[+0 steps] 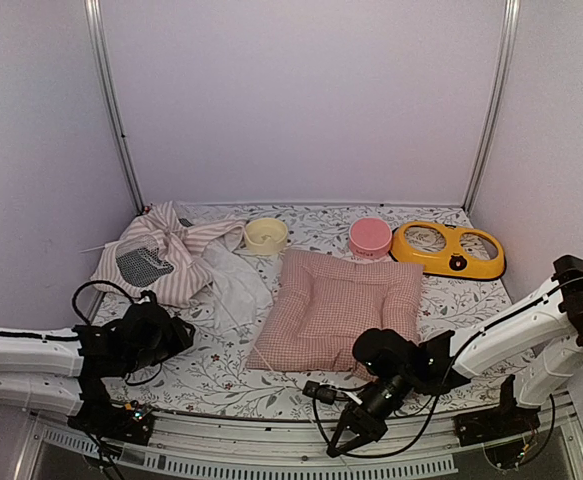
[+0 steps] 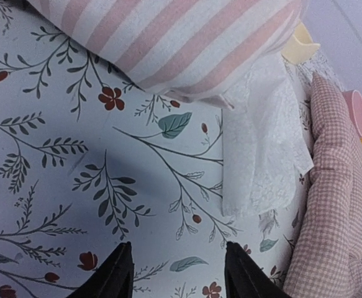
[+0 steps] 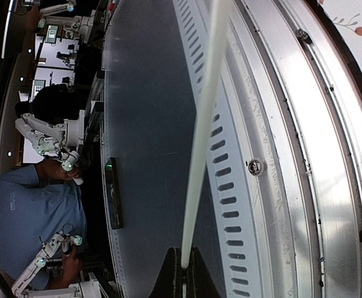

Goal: Set up the pet tent
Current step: Pass from the left arm to the right, then pass from the right arm to the left

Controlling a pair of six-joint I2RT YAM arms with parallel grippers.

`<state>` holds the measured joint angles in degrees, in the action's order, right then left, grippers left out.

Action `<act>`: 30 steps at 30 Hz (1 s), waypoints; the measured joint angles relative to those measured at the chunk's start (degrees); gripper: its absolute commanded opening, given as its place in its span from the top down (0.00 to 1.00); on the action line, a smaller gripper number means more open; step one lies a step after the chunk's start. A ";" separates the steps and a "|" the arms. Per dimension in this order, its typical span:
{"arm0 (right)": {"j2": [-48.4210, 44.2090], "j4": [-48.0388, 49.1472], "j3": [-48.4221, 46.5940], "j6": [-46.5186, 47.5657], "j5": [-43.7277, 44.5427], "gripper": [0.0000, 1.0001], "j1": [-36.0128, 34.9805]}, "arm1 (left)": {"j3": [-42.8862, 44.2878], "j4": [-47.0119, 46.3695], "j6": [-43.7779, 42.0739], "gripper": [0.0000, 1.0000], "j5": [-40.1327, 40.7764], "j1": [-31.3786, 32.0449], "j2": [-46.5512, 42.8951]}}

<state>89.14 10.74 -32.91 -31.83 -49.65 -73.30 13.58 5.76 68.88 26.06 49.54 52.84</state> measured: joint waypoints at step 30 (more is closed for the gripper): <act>0.55 -6.16 -1.25 2.43 4.07 1.00 0.22 | 8.11 -5.33 -6.86 0.35 -6.27 -20.15 -0.31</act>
<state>89.69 4.58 -34.15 -29.41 -45.58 -73.08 21.69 0.43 62.02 19.79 29.39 52.53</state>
